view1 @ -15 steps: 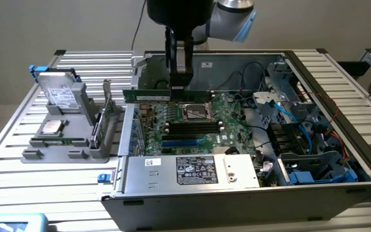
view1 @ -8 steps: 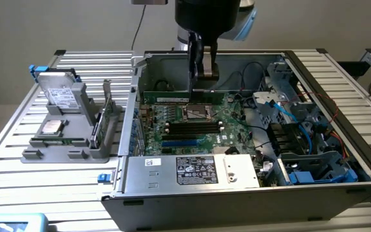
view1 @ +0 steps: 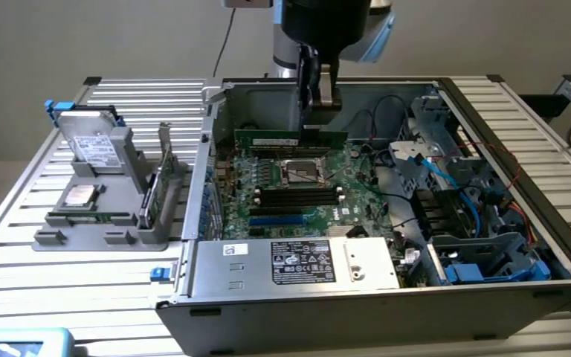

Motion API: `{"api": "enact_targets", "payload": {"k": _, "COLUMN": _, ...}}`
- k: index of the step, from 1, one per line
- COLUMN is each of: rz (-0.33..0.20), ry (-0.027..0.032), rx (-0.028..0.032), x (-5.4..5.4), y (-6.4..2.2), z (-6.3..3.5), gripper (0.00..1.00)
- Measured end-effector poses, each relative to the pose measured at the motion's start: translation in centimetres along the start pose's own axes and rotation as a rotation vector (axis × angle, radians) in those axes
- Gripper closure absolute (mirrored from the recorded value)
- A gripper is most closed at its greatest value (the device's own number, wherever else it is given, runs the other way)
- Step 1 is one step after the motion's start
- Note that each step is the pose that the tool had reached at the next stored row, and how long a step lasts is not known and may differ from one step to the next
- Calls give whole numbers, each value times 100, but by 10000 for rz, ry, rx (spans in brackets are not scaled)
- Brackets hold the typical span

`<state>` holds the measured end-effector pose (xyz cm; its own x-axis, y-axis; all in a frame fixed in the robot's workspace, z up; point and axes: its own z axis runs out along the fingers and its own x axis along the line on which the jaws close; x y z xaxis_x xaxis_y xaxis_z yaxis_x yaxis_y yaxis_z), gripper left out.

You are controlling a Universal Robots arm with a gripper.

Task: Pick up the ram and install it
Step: 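Pick up the ram and move it above insertion slot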

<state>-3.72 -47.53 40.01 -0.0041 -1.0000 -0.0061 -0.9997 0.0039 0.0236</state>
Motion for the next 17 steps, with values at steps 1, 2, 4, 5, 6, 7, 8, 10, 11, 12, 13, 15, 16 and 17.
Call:
{"api": "enact_targets", "payload": {"k": 1, "rz": 0, "ry": 10, "rx": 0, "x": -38, "y": -8, "z": 11, "gripper": 87}}
{"api": "enact_targets", "payload": {"k": 2, "rz": 1, "ry": 29, "rx": 4, "x": -76, "y": -17, "z": 22, "gripper": 87}}
{"api": "enact_targets", "payload": {"k": 4, "rz": 3, "ry": 132, "rx": 18, "x": -131, "y": -34, "z": 31, "gripper": 87}}
{"api": "enact_targets", "payload": {"k": 5, "rz": 5, "ry": 213, "rx": 28, "x": -155, "y": -40, "z": 34, "gripper": 87}}
{"api": "enact_targets", "payload": {"k": 6, "rz": 6, "ry": 287, "rx": 38, "x": -178, "y": -46, "z": 38, "gripper": 87}}
{"api": "enact_targets", "payload": {"k": 7, "rz": 8, "ry": 349, "rx": 49, "x": -201, "y": -51, "z": 42, "gripper": 87}}
{"api": "enact_targets", "payload": {"k": 8, "rz": 9, "ry": 392, "rx": 62, "x": -224, "y": -56, "z": 47, "gripper": 87}}
{"api": "enact_targets", "payload": {"k": 10, "rz": 10, "ry": 423, "rx": 89, "x": -270, "y": -65, "z": 60, "gripper": 87}}
{"api": "enact_targets", "payload": {"k": 11, "rz": 10, "ry": 423, "rx": 104, "x": -282, "y": -71, "z": 68, "gripper": 87}}
{"api": "enact_targets", "payload": {"k": 12, "rz": 11, "ry": 422, "rx": 120, "x": -289, "y": -76, "z": 75, "gripper": 87}}
{"api": "enact_targets", "payload": {"k": 13, "rz": 15, "ry": 423, "rx": 135, "x": -295, "y": -80, "z": 84, "gripper": 87}}
{"api": "enact_targets", "payload": {"k": 15, "rz": 17, "ry": 423, "rx": 149, "x": -300, "y": -92, "z": 106, "gripper": 87}}
{"api": "enact_targets", "payload": {"k": 16, "rz": 18, "ry": 423, "rx": 156, "x": -303, "y": -97, "z": 117, "gripper": 87}}
{"api": "enact_targets", "payload": {"k": 17, "rz": 18, "ry": 425, "rx": 157, "x": -309, "y": -103, "z": 128, "gripper": 87}}
